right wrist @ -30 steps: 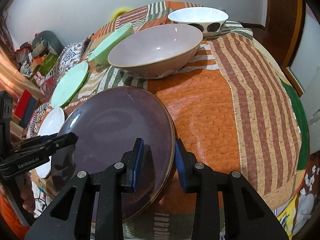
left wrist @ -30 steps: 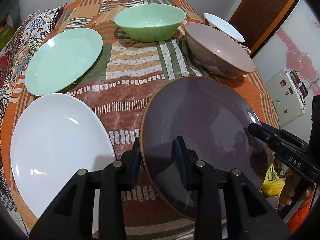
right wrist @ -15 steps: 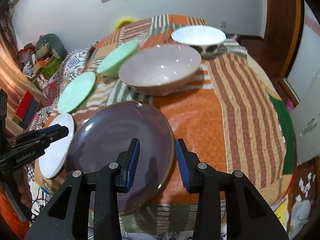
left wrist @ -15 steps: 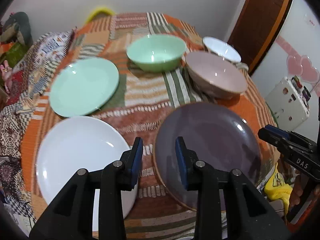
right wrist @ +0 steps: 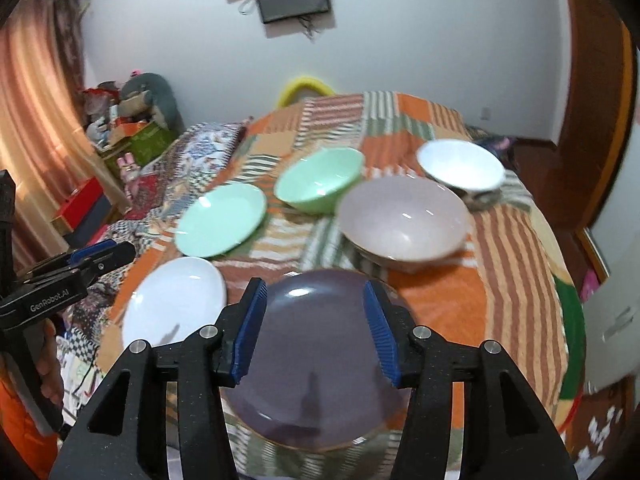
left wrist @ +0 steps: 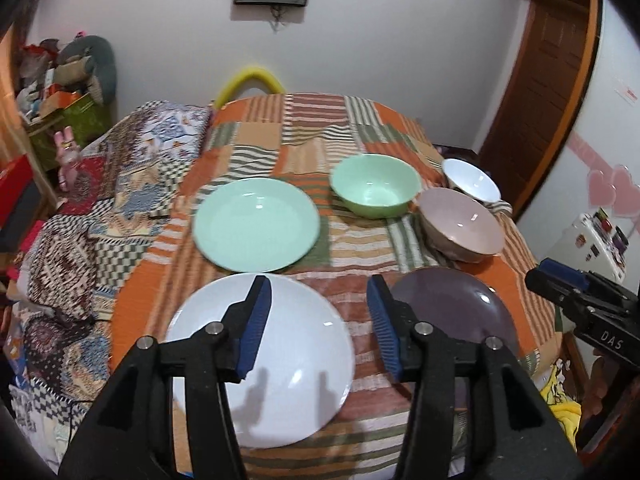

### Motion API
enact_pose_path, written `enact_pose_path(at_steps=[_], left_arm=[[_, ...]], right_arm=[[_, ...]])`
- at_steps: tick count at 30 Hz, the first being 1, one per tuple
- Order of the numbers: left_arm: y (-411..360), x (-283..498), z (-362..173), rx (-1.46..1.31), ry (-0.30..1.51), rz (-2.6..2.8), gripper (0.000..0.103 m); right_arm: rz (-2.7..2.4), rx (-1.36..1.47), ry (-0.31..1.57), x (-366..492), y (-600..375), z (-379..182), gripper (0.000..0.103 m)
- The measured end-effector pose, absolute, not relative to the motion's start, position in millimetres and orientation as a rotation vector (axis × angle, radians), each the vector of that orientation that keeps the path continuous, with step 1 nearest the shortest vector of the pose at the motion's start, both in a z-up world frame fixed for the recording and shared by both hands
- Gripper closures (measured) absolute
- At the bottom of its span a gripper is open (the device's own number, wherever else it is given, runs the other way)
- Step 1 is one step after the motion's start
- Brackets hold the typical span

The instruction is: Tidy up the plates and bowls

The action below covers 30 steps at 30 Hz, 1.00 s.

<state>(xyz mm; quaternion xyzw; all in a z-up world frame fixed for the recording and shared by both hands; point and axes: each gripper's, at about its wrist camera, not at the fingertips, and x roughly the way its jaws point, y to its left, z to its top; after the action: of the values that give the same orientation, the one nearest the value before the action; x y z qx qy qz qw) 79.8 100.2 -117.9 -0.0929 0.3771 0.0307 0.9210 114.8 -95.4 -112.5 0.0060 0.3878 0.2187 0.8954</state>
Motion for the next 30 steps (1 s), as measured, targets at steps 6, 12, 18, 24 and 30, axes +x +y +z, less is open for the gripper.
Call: enact_pose_path(at_steps=[6,12,18,24,30], left_arm=[[134,60,-124,-0.182,0.775,0.161,0.051],[170,48,-143,-0.169,0.816,0.248,0.051],[202,48,-173,-0.213,0.896,0.267,0.051],[218,54,-207,-0.272,0.962,0.258,0.051],[221,58,-235,-0.291,1.019,0.236,0.051]], right_arm=[[0.527,-0.026,0.771,115,-56,-111,0.043],[0.598,-0.078,0.812,120,-16,-127,0.043],[0.639,-0.125,0.884,128,16,-149,0.043],[0.657,-0.130,0.982,137,34,-175,0.043],[0.674,-0.164,1.062,147,47,-192,0.043]])
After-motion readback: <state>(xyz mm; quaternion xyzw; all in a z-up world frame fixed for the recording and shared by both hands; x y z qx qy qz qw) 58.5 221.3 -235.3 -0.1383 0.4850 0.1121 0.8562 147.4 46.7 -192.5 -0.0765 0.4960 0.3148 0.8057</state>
